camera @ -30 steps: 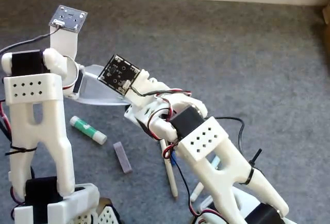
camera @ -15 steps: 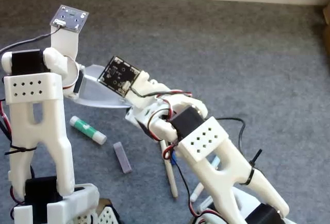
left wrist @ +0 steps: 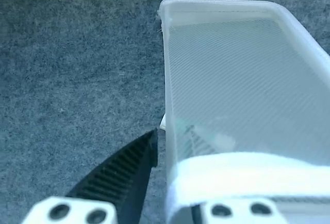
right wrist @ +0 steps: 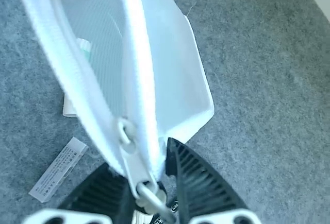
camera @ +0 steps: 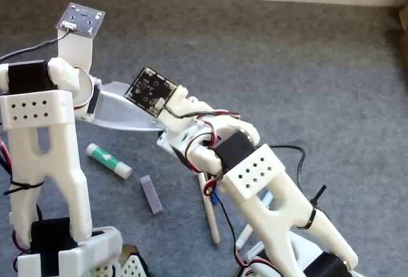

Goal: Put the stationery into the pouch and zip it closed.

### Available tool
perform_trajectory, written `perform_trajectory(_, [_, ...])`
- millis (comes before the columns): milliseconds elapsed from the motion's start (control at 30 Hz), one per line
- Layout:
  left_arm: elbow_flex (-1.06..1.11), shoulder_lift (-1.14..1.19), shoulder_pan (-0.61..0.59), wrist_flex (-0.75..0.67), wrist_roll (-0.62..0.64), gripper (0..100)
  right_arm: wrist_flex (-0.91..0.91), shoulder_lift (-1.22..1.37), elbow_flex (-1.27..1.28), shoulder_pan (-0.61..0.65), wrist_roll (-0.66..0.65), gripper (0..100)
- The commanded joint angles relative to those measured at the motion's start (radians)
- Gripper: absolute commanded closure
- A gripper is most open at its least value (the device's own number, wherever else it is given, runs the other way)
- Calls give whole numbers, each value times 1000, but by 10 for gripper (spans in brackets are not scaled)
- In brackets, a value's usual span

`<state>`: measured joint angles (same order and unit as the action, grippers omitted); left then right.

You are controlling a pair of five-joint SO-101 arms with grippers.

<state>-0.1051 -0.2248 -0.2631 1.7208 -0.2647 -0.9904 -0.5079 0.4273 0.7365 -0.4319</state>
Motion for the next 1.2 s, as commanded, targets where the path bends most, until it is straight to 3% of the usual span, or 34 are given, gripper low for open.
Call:
perform_trajectory(0, [-54, -54, -19, 6, -6, 902, -4, -15, -16, -25, -11, 993])
perform_trajectory(133, [-54, -54, -19, 11, -5, 858, -4, -15, -4, -27, -12, 993])
perform_trajectory(500, [-56, -54, -21, 12, 18, 860, -2, -15, -1, -30, -12, 993])
perform_trajectory(767, [-47, -202, -19, 5, 35, 994, -2, -15, 1, -31, -12, 993])
perform_trajectory(1167, [24, -74, -15, -34, 41, 994, -16, -16, -4, -31, -6, 981])
